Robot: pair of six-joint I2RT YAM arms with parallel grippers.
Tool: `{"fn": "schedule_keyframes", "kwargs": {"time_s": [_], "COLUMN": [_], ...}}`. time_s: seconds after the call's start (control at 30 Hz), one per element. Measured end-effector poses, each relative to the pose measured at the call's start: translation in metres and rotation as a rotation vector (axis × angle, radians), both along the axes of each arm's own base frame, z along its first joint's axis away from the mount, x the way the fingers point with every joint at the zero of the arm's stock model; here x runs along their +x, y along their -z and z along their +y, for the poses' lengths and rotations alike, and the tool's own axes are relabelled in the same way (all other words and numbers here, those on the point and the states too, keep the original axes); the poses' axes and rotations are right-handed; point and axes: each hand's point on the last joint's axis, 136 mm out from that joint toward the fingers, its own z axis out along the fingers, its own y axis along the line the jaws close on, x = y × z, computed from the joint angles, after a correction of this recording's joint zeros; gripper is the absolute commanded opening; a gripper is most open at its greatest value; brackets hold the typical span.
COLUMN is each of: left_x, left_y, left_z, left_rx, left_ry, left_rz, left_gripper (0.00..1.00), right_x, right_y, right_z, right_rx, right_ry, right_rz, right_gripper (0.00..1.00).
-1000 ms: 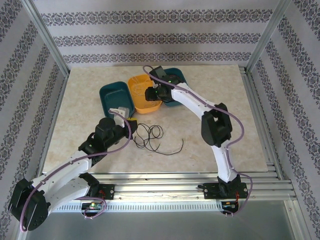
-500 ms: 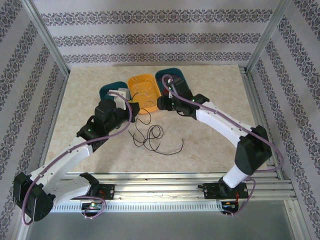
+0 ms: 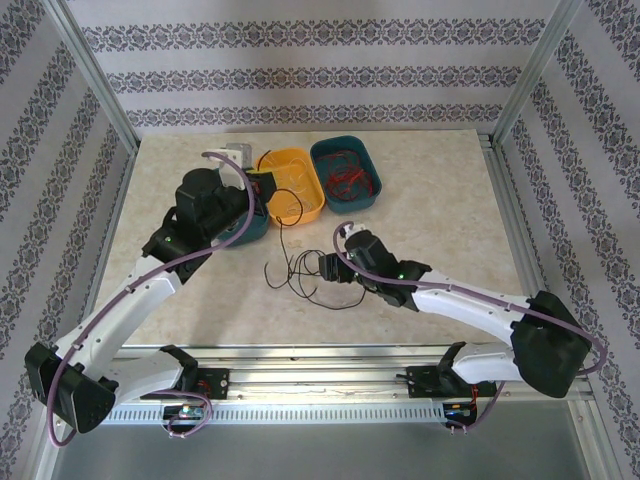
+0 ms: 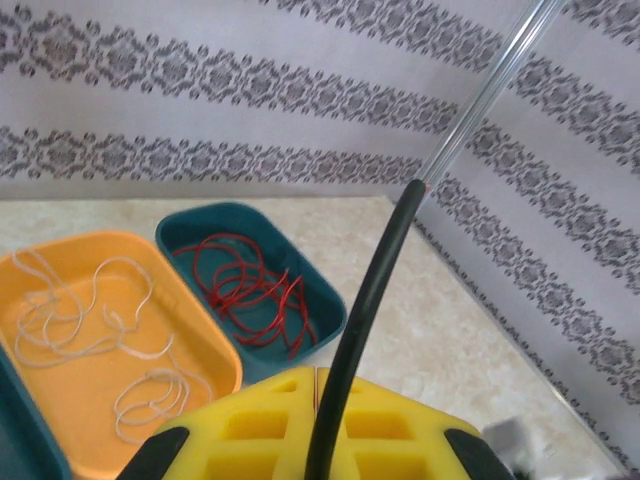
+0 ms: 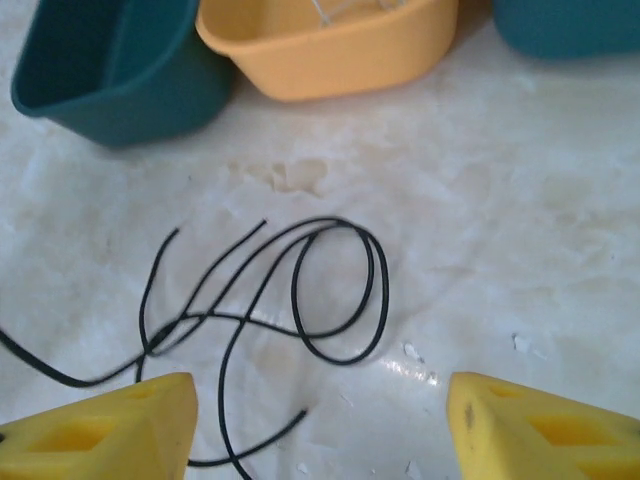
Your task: Untangle the cables
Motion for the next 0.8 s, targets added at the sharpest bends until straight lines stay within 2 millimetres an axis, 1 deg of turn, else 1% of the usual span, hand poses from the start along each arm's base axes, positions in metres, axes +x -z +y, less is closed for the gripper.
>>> {"fn": "schedule_keyframes", "kwargs": {"time_s": [0.07, 0.13, 0.27, 0.43, 0.57, 0.6, 0.67, 0.7, 0.77, 0.8], "left_x": [0.000, 0.000, 0.000, -0.001, -0.001, -0.001, -0.002, -0.002, -0.003, -0.004], "left_y": [-0.010, -0.018, -0.027, -0.028, -0.028, -0.029, -0.030, -0.031, -0.033, -0.034], "left_z": [0.001, 0.001, 0.001, 0.001, 0.000, 0.000, -0.001, -0.002, -0.003, -0.003], "left_rx": [-0.014, -0.028, -0.042, -0.056, -0.066, -0.067, -0.074, -0.076, -0.082, -0.084], "left_ry": [0.004, 0.007, 0.011, 0.019, 0.023, 0.025, 0.029, 0.033, 0.042, 0.042], "left_rz": [-0.014, -0.024, -0.037, -0.031, -0.025, -0.025, -0.024, -0.024, -0.025, -0.026], "left_gripper": [0.00, 0.00, 0.00, 0.00, 0.00, 0.00, 0.00, 0.00, 0.00, 0.00], "right_x": [-0.005, -0.007, -0.007, -0.007, 0.003, 0.006, 0.012, 0.014, 0.020, 0.021], "right_y": [0.000, -0.006, -0.009, 0.010, 0.015, 0.015, 0.012, 0.012, 0.009, 0.008], "right_z": [0.009, 0.024, 0.047, 0.072, 0.089, 0.094, 0.102, 0.105, 0.111, 0.112], "right_rx": [0.009, 0.039, 0.082, 0.062, 0.070, 0.076, 0.087, 0.091, 0.099, 0.103], "right_ry": [-0.023, -0.054, -0.104, -0.154, -0.167, -0.170, -0.174, -0.174, -0.169, -0.166], "right_rz": [-0.016, -0.046, -0.090, -0.088, -0.100, -0.109, -0.128, -0.134, -0.156, -0.162], "right_gripper": [0.68, 0.68, 0.66, 0.65, 0.62, 0.59, 0.48, 0.41, 0.22, 0.15]}}
